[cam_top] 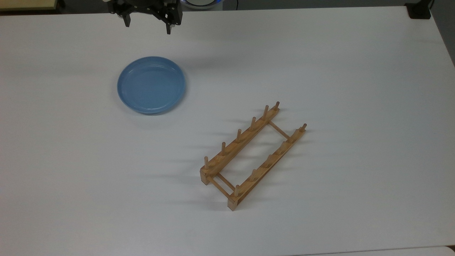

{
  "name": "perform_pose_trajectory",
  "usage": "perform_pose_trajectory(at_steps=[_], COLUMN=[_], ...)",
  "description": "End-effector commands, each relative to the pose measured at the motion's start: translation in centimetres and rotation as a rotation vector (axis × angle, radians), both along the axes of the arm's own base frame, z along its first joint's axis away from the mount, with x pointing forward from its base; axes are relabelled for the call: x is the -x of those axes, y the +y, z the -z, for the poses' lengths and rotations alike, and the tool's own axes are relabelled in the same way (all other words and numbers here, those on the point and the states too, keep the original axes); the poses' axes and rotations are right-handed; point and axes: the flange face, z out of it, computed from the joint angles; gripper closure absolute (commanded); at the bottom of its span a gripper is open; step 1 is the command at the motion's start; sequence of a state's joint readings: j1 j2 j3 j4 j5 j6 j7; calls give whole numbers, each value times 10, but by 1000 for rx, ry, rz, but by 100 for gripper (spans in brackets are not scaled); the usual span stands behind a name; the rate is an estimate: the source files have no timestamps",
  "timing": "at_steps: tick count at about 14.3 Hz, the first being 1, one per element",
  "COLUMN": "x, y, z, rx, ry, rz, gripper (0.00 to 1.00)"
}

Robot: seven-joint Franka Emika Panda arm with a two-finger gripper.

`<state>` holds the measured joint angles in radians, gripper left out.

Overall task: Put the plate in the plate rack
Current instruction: 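Move the gripper down over the rim of the light blue plate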

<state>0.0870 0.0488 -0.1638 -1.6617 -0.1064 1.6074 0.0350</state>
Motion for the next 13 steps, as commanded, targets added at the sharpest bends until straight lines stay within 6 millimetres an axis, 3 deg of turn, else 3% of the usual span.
perform_pose_trajectory(at_steps=[1,7,10,13], x=[-10,-14,-25,-61], y=[-6,-5,-7,-26], z=[14,12,36,65], rx=[-73,-68,-79,-143], ry=[8,-2,39,57], rz=[-3,-10,-38,-98], gripper=[0,0,0,0])
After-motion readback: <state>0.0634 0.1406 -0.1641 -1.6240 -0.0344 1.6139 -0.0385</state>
